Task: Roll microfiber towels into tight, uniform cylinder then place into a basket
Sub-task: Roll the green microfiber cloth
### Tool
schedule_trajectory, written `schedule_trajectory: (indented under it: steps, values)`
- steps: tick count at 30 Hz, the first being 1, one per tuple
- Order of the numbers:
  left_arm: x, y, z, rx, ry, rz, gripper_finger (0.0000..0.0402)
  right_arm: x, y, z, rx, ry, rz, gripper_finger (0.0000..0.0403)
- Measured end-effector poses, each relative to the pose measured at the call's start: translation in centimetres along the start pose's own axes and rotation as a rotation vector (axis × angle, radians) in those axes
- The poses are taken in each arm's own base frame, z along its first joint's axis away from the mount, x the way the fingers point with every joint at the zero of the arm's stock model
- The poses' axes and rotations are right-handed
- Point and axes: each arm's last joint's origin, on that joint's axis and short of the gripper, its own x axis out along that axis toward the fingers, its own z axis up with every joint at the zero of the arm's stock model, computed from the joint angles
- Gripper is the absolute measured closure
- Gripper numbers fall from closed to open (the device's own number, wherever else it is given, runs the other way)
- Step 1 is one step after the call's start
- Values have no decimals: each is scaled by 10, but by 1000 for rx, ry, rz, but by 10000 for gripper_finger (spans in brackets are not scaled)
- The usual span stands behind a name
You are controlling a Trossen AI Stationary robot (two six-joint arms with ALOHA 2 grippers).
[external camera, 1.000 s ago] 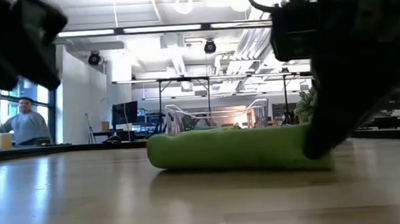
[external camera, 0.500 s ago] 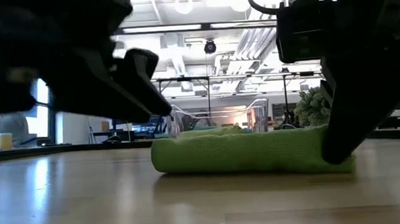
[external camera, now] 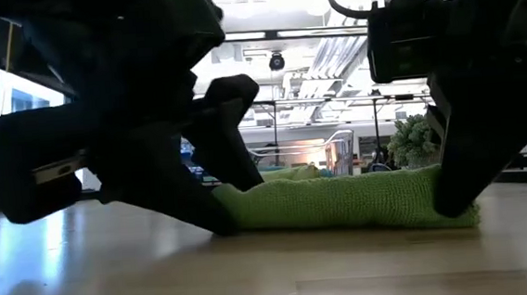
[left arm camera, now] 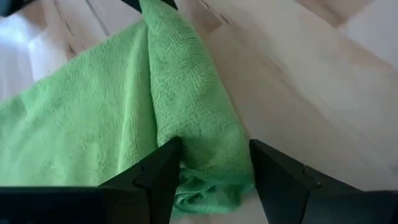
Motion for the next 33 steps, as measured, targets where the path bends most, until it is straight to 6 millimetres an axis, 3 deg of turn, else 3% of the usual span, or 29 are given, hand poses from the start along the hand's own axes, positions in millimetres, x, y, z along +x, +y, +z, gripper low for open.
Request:
schedule_trajectory:
  steps: [5, 9, 14, 19, 25, 28, 33]
  values:
    - [8, 3, -2, -148, 34, -31, 243, 0, 1, -2, -5, 8, 0, 402]
    - [8, 8, -4, -316, 28, -149, 304, 0, 1, -3, -8, 8, 0, 402]
    - [7, 10, -3, -587, -4, -431, 387, -1, 4, -1, -44, -12, 20, 402]
    - [7, 12, -2, -842, 27, -558, 376, -1, 5, 0, -130, -19, 35, 402]
    - [6, 13, -2, -1107, 98, -488, 376, 0, 1, 2, -223, 3, 26, 399]
    - [8, 12, -6, -1211, 151, -411, 386, -6, -2, 6, -259, 28, 36, 374]
    - [7, 9, -8, -1281, 190, -378, 387, -27, -11, 8, -365, 102, 5, 301]
